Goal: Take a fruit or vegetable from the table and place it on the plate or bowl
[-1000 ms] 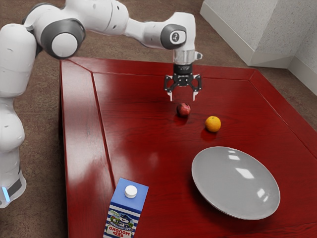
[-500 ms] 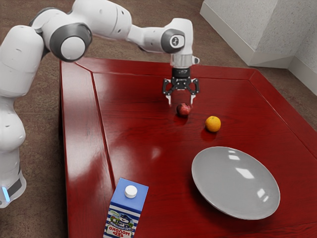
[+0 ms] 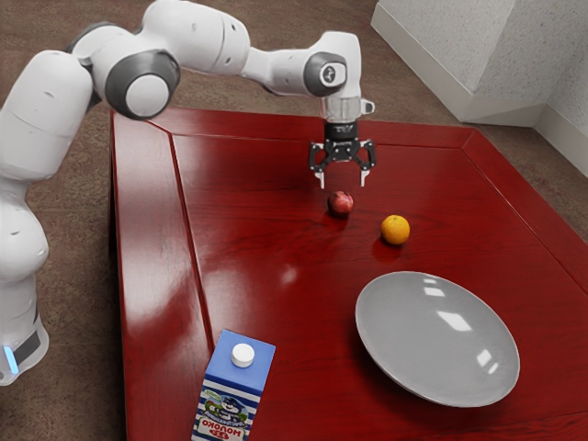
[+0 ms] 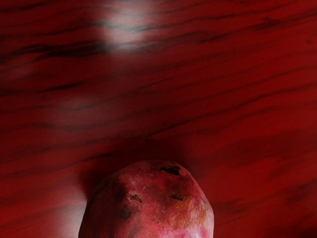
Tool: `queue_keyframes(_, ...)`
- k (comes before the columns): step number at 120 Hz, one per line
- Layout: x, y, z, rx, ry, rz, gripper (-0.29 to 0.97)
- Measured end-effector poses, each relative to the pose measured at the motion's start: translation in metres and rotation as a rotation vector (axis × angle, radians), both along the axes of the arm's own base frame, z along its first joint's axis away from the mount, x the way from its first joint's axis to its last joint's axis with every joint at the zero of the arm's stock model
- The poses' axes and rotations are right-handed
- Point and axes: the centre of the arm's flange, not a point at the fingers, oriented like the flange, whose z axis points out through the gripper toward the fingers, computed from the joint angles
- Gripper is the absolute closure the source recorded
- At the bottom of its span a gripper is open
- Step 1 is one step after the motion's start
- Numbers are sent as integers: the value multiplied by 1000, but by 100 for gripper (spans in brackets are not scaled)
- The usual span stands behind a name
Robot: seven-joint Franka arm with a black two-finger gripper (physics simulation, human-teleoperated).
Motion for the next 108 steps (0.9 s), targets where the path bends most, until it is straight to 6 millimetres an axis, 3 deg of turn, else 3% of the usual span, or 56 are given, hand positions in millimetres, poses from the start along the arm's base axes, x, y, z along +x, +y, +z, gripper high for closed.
queue_keyframes(53, 6, -15, -42, -42, 52, -28, 1)
queue_keyframes(80, 6, -18, -33, -38, 45, -22, 31)
queue_keyframes(89, 6, -23, -24, -31, 38, -20, 34)
queue_keyframes(96, 3, -44, 20, 2, -13, -41, 36)
queue_keyframes(102, 0, -77, 61, 40, -60, -81, 35)
queue_keyframes(108, -1, -119, 86, 61, -91, -133, 35)
